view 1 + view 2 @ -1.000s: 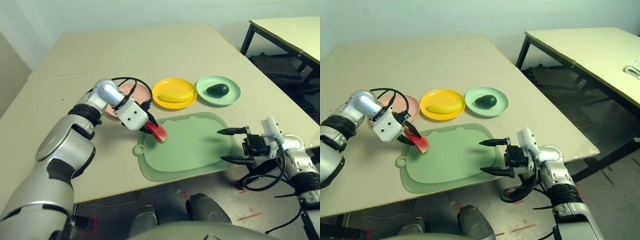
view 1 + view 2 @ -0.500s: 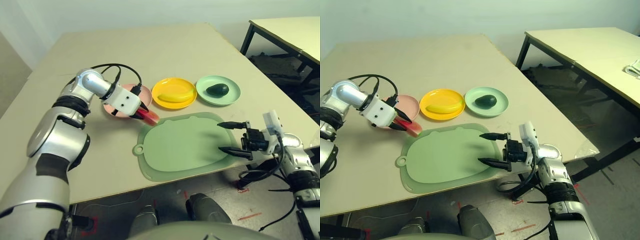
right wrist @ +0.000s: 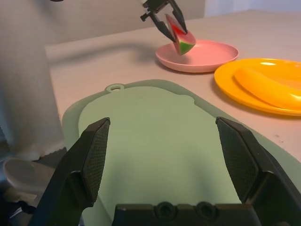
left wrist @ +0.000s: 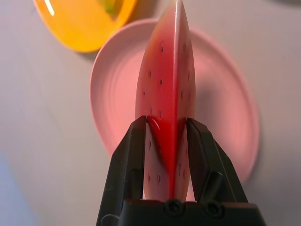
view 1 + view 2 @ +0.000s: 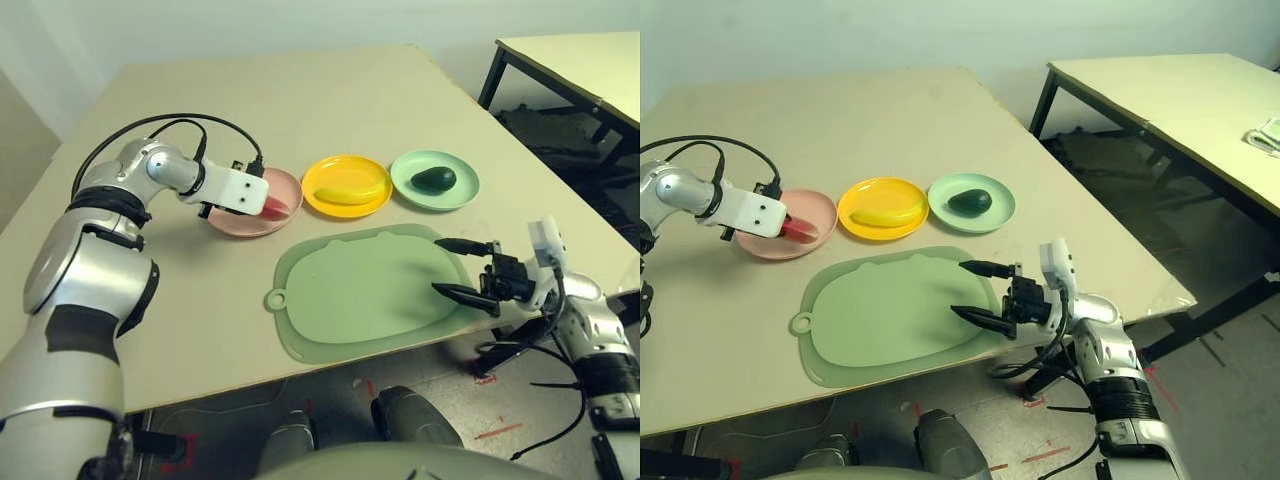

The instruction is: Place the fruits into color-matched plates.

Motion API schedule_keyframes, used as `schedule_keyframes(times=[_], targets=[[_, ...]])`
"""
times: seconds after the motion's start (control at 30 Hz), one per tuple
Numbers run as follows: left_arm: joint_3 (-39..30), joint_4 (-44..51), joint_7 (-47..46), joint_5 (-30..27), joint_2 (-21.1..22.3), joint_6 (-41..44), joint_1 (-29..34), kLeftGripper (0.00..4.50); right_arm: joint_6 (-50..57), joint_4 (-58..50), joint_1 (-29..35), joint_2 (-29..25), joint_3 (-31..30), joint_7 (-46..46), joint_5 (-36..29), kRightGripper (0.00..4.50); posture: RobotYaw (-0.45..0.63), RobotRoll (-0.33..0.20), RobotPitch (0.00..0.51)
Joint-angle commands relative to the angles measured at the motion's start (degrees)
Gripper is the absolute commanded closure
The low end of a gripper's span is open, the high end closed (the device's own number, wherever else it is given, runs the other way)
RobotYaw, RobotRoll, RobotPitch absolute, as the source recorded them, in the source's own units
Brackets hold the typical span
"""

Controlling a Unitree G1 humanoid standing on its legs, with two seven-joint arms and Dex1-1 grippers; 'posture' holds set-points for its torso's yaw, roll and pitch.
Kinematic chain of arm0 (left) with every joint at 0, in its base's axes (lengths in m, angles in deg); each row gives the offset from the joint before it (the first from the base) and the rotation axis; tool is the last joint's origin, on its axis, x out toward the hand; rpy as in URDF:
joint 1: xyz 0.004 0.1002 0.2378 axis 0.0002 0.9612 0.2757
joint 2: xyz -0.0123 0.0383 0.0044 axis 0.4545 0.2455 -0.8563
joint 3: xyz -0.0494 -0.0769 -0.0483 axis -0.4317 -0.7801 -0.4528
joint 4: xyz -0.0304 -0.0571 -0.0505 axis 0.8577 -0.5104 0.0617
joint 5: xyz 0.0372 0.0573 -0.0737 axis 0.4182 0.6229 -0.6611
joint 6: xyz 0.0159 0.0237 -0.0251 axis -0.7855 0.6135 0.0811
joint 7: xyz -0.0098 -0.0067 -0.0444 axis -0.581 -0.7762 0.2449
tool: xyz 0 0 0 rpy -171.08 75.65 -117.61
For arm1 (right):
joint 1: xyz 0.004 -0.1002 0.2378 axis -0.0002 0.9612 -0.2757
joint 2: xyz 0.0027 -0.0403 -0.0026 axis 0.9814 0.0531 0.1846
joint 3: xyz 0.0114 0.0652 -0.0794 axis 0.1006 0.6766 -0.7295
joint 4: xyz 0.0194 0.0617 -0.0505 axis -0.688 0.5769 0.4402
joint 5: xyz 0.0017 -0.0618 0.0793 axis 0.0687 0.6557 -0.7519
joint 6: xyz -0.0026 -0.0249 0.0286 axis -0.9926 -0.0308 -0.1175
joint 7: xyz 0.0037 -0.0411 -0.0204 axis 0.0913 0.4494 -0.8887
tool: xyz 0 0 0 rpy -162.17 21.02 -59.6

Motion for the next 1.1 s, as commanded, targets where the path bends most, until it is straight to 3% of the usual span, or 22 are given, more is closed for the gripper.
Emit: schedule_keyframes(times=[0.03,0.27,0.3,0.57,0.83,1.1], targets=[[0.54,-0.87,-4.08,3.45,-0.09,1.41,0.59,3.23,0.78,-1.76,0.44,-0.29,0.98,-0.57,0.02,0.0,-0.3,0.0,0.01],[0.11,-1.12,-7.35,6.09,-0.7,1.57,1.54,3.23,1.44,-2.65,0.95,-0.43,1.27,-0.96,0.09,0.0,-0.3,0.0,0.013],[0.02,-1.13,-7.46,6.26,-0.73,1.57,1.64,2.5,1.54,-2.71,0.91,-0.44,1.29,-1.04,0.15,0.0,-0.3,0.0,0.013],[-0.26,-1.2,-7.64,6.9,-0.47,1.21,1.91,0.01,1.08,-2.02,0.65,-0.15,0.81,-1.08,0.86,0.0,-0.3,0.0,0.014],[-1.01,-1.1,-7.54,6.49,0.57,0.79,1.52,0.01,0.83,-1.2,0.13,0.31,0.72,-1.04,1.16,0.0,-0.28,0.0,0.012],[-6.1,-0.47,-3.65,1.98,2.23,-2.22,3.13,0.01,0.66,-0.34,0.23,1.25,2.94,-4.28,0.52,0.0,-0.26,0.0,0.009]])
